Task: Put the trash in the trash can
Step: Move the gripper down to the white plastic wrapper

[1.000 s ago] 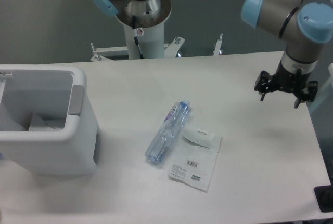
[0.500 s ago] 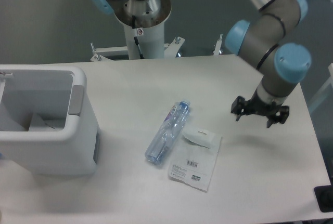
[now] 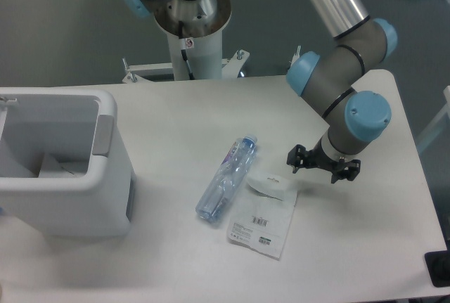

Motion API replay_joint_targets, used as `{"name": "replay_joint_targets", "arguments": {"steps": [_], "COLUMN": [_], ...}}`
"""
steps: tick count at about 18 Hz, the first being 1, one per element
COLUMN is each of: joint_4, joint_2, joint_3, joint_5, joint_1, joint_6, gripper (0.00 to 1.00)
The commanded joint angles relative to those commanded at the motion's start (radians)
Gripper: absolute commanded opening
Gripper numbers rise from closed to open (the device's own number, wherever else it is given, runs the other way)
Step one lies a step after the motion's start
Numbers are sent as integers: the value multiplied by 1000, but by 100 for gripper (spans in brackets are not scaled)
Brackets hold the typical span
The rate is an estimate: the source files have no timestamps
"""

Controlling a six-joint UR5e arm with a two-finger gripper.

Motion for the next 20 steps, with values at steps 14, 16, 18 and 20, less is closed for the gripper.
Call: {"name": "replay_joint_targets", "arguments": {"steps": [14,16,18,20], "joint_4": [0,0,-2,-3], "joint_2": [-31,-31,-31,-31], "joint_3": [3,-3,-5,-5], "joint_5": [-2,-3,-2,-2], "joint_1": [-38,-43,-51,-51], "joint_6": [0,0,0,0], "gripper": [76,68,60,53]}}
